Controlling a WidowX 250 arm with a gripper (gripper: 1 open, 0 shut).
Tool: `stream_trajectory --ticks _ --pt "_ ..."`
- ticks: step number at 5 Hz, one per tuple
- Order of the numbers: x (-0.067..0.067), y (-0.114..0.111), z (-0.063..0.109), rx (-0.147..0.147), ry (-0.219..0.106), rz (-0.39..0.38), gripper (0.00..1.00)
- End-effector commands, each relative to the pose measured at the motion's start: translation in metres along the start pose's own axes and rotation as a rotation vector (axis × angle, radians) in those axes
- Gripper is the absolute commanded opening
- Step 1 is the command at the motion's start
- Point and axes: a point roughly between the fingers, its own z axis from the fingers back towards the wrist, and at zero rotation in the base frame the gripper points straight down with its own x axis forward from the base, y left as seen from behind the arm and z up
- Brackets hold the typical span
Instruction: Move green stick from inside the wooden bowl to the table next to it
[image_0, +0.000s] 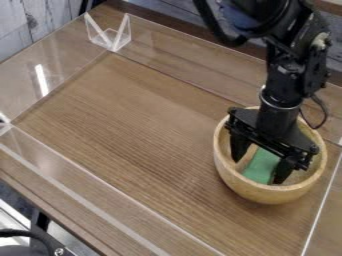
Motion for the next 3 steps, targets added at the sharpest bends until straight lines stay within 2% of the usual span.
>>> stream_trajectory --ticks 1,2,3 --pt "0.0029 -0.0019 0.0040 0.001 -0.022 -0.004 1.00" --pt "0.0020 -0.0019 0.0015 0.003 -0.019 -0.005 1.00" --pt "0.0009 -0.0024 -0.0011 0.004 -0.017 -0.004 0.00"
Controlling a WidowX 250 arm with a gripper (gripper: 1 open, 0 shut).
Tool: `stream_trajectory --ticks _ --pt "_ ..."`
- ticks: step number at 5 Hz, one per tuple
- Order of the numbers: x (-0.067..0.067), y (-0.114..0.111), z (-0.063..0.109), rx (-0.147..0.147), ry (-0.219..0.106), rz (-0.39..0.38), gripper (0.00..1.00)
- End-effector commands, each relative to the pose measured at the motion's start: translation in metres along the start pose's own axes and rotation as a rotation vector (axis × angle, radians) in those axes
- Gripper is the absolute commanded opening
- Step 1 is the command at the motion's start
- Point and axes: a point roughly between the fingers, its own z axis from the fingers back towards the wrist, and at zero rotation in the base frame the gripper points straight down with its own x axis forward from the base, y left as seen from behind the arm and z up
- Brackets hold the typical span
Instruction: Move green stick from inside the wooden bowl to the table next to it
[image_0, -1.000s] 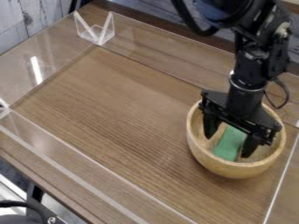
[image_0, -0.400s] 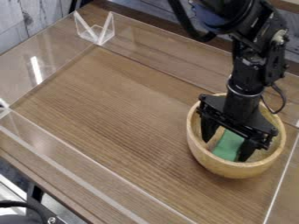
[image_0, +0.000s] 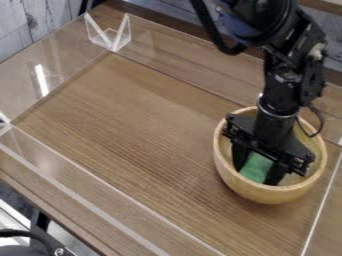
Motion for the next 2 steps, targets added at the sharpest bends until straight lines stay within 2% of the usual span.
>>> stream_trajectory --ticks 1,2 --pt "0.0061 -0.0006 0.0188 -0.020 -0.041 0.012 0.00" --pt "0.0071 0.0005 0.0286 -0.034 -0.047 0.021 0.00"
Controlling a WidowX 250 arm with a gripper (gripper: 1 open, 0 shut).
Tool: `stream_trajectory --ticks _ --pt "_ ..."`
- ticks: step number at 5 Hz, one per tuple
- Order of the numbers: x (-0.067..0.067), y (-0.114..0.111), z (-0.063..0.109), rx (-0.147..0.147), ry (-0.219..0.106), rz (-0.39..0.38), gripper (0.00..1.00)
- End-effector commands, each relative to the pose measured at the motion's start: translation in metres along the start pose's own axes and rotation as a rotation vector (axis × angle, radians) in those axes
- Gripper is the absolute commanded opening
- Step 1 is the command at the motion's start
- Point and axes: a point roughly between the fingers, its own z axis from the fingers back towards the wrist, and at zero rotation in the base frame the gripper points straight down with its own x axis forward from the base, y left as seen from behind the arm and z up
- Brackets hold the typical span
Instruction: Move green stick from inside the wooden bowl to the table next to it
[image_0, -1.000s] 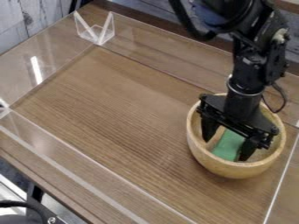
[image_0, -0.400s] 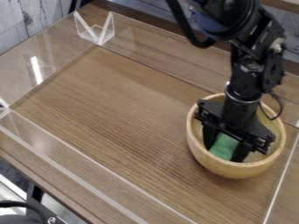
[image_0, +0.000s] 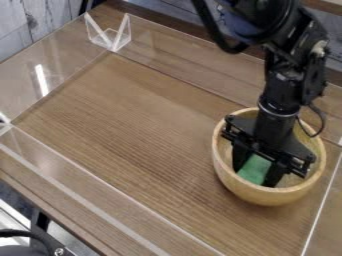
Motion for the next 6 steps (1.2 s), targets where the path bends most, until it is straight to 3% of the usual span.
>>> stream_trajectory --ticks 1,3,4,6 --pt "0.013 0.001 0.033 -0.038 -0.088 0.021 0.00" --pt "0.023 0.017 0.092 -0.099 -0.169 0.078 0.00" --pt "0.035 0.050 0.125 -0.117 -0.231 0.154 0.00" --pt "0.030 -0.001 0.095 -0.121 -0.225 0.060 0.00"
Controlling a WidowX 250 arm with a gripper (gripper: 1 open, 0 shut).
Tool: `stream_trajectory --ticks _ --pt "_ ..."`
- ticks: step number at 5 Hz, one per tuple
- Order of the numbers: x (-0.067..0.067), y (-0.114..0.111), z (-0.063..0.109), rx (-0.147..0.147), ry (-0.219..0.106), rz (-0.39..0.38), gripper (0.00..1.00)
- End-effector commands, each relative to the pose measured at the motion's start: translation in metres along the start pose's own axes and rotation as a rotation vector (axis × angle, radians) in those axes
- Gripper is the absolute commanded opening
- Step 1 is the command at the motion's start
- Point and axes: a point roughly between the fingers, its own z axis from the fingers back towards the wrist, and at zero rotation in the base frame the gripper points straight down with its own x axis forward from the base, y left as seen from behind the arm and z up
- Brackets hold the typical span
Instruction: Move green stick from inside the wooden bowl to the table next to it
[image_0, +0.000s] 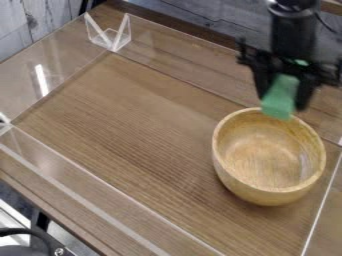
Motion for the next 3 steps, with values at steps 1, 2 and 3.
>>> stream_trajectory --ticks 1,2,3 --pt "0.001 -0.021 0.000 -0.013 -0.038 -0.035 0.00" --pt "0.006 0.012 0.009 0.008 -0.059 0.014 0.00" --pt "0.004 -0.011 0.003 -0.001 -0.063 -0.019 0.00"
